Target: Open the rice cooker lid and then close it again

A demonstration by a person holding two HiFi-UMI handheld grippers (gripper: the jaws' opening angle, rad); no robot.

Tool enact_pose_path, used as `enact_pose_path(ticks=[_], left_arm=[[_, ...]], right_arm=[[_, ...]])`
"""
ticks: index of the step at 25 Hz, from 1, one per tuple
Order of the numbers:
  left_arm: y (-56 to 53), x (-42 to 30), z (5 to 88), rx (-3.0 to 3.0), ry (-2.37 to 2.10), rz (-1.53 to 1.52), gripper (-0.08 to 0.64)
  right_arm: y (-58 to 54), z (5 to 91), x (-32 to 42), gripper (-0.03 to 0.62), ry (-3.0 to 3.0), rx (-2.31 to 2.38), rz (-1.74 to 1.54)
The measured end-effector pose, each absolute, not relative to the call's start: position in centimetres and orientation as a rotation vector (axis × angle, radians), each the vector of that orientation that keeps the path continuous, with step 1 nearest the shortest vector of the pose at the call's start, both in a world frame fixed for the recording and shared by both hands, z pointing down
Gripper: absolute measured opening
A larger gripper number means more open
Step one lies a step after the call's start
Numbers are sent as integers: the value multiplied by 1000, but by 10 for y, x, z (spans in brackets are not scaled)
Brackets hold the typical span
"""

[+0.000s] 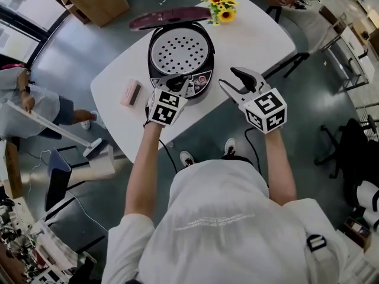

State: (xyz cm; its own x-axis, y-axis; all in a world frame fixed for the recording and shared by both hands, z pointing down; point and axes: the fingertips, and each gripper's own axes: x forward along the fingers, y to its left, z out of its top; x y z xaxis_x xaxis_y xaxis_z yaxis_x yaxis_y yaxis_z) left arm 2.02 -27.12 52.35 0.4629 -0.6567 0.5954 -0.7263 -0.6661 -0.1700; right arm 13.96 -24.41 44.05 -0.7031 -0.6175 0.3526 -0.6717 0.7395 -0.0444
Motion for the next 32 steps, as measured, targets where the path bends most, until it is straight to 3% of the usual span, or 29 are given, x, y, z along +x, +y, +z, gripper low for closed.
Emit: enact_pose_path(ticks=[16,21,32], left_arm=[[-268,16,522,2606,-1248,747,57],[-270,-20,505,2484,-1436,443,57],[-265,-86,412,2479,-1763,301,77]], right_arm=[[-241,414,149,219,-2646,1007,131],[-247,400,151,219,-2640,1027,83],[-265,353,147,196,-2636,1111,-103]])
